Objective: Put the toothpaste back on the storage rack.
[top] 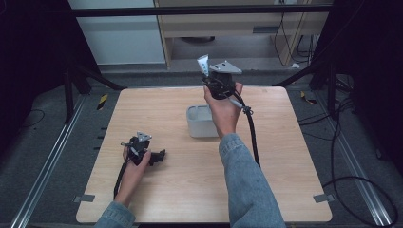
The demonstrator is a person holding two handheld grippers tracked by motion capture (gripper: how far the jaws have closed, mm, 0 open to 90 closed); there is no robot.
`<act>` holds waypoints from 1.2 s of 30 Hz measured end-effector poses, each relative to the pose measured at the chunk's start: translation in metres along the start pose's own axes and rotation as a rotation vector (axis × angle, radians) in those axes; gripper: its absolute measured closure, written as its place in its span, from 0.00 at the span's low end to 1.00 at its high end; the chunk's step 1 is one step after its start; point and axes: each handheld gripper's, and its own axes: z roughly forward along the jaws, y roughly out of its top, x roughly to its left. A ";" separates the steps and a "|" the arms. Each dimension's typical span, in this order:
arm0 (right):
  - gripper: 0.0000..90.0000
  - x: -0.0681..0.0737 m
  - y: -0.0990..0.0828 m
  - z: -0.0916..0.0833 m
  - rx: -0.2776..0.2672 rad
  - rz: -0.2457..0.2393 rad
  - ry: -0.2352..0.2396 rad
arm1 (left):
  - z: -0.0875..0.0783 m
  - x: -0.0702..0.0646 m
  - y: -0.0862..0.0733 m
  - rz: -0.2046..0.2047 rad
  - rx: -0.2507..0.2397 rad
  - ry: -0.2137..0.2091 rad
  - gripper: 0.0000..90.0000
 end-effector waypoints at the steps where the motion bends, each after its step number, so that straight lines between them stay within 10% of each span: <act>1: 0.88 0.000 0.000 0.000 0.001 0.002 0.001 | 0.000 0.000 0.000 0.000 -0.001 -0.001 0.00; 36: 0.88 -0.001 -0.037 0.030 0.054 0.019 0.006 | 0.001 0.000 0.000 0.003 -0.001 -0.002 0.00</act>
